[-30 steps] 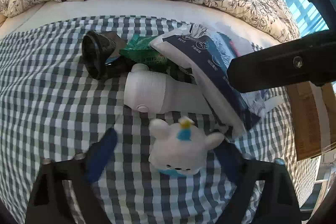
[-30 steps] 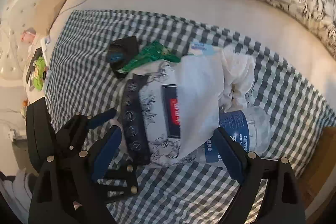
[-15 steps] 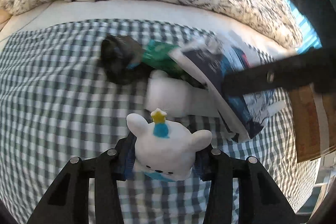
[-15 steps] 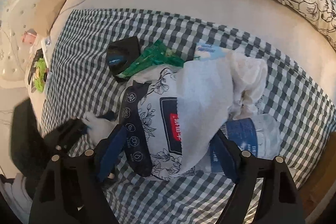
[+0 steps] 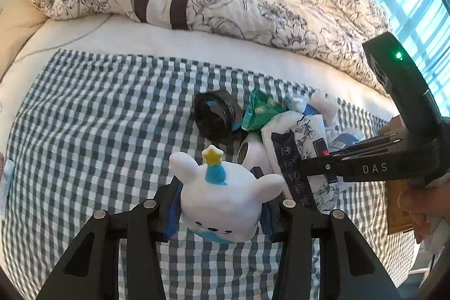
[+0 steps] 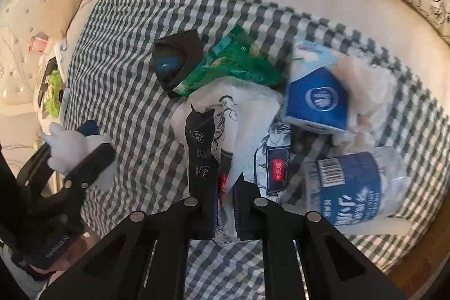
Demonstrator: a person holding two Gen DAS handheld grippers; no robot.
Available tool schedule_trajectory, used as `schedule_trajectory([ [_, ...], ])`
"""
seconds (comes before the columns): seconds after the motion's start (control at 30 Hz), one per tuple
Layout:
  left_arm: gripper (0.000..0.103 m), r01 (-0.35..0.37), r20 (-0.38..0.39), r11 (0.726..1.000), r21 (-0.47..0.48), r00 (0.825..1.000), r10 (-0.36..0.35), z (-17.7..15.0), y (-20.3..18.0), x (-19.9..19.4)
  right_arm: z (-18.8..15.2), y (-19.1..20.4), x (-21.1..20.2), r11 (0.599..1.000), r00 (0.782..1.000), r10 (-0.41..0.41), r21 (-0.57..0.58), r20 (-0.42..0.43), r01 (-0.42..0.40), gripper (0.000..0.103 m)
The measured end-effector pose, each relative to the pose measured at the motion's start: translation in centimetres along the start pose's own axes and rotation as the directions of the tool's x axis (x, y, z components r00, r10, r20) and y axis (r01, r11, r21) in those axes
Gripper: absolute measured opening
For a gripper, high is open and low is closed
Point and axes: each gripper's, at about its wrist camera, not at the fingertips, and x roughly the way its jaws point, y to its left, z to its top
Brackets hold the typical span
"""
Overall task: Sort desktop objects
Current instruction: 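Grasp the white plush toy with the left tool while the right tool grasps the patterned wipes pack, then carry the plush toy and wipes pack with both tools into the cardboard box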
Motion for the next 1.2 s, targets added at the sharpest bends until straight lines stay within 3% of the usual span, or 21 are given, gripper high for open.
schedule_trajectory([
  [0.47, 0.046, 0.011, 0.058, 0.998, 0.059, 0.998, -0.015, 2.6, -2.5, -6.2, -3.7, 0.5, -8.4, 0.996, 0.986, 0.038, 0.076, 0.16, -0.05, 0.004],
  [0.63, 0.046, -0.032, 0.087, 0.993, 0.114, 0.996, 0.022, 3.3, -4.8, -9.2, -6.1, 0.3, -12.6, 0.993, 0.971, 0.027, 0.102, 0.237, -0.052, 0.004],
  [1.0, 0.046, -0.08, 0.145, 0.992, 0.1, 0.987, 0.065, 5.6, -10.2, -16.3, -12.5, 0.4, -22.8, 0.995, 0.92, -0.025, 0.1, 0.392, -0.015, 0.004],
  [1.2, 0.046, -0.111, 0.198, 0.987, 0.115, 0.976, 0.087, 6.7, -13.9, -20.1, -15.0, 0.1, -27.2, 0.996, 0.887, -0.014, 0.088, 0.462, -0.03, 0.004],
])
